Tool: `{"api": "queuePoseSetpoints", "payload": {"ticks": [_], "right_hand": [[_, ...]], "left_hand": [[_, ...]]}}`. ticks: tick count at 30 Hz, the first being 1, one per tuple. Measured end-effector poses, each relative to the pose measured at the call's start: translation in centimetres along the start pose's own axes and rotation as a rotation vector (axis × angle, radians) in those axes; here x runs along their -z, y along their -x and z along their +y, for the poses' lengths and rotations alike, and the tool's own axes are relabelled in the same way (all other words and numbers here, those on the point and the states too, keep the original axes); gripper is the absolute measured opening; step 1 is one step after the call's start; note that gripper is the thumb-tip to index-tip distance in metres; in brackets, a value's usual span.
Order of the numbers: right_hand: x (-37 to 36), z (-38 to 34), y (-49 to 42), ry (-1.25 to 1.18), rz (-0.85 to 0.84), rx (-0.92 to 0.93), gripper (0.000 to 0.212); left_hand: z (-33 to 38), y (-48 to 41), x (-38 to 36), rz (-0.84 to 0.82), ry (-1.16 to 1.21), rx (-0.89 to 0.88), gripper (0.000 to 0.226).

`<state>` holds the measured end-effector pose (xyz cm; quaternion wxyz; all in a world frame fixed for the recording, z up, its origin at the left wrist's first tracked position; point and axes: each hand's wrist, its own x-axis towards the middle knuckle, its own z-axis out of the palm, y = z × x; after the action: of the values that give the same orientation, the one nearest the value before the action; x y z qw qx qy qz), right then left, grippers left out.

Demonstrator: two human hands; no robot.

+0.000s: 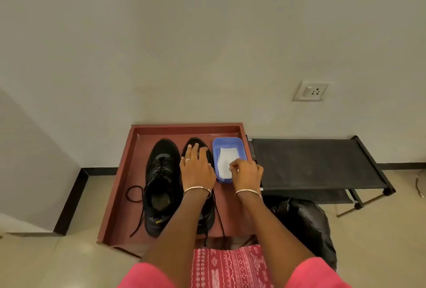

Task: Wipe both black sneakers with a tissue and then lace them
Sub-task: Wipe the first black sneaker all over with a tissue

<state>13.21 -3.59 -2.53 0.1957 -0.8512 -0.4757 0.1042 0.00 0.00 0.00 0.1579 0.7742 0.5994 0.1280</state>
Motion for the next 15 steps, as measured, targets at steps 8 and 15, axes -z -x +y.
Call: {"api": "queuePoseSetpoints", "payload": {"ticks": [8,15], "right_hand": [[-1.6,1.5,0.1,0.047,-0.122,-0.095,0.019],[-1.9,2.1,-2.0,-0.18,-0.092,-0.137,0.009]], "left_hand": [[-0.1,1.9,-3.5,-0.012,0.135,0.131,0.043],[-0.5,-0.2,-3.2,-0.051,0.058,0.088,0.041]]}}
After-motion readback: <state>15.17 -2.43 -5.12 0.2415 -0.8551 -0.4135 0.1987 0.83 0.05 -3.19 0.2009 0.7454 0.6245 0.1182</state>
